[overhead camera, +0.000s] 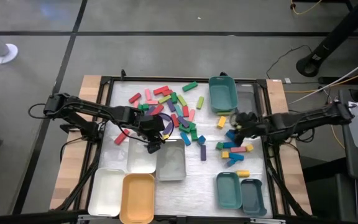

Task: Sort blocks
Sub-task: Put the blue block into the top white bin

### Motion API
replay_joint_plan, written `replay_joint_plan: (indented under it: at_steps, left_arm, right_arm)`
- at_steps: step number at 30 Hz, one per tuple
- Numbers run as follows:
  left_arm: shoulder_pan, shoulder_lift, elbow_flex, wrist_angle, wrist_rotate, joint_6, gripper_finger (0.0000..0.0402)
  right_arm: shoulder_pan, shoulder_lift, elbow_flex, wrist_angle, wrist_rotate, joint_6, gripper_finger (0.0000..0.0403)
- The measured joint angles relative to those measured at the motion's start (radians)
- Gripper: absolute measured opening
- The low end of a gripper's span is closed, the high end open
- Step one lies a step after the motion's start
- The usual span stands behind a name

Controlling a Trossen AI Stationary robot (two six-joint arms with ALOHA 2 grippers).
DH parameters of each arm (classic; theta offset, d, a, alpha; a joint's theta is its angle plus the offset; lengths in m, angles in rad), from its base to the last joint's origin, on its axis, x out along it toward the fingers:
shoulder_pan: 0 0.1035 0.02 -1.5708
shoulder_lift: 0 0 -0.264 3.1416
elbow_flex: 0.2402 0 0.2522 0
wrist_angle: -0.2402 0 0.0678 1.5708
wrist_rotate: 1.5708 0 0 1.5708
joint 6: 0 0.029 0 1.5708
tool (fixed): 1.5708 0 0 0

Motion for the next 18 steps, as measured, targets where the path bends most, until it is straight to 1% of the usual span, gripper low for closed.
replay_joint_plan:
  at_steps: [2,5,10,15,18]
  left_arm:
    - [0.000,0.000,0.000,0.005,-0.002,0.017,0.0200]
    - [0.002,0.000,0.000,0.007,-0.003,0.022,0.0201]
    - [0.002,0.000,0.000,0.008,-0.004,0.024,0.0200]
    - [0.002,0.000,0.000,0.008,-0.004,0.025,0.0201]
    - [0.002,0.000,0.000,0.008,-0.004,0.025,0.0201]
  right_arm:
    - [0.000,0.068,0.015,0.006,-0.036,0.013,0.0182]
    - [-0.002,0.158,0.017,0.005,-0.040,0.015,0.0182]
    - [-0.052,0.275,0.017,0.010,-0.106,0.015,0.0182]
    - [-0.120,0.335,0.017,0.009,-0.101,0.015,0.0182]
    - [-0.152,0.342,0.017,0.011,-0.131,0.011,0.0182]
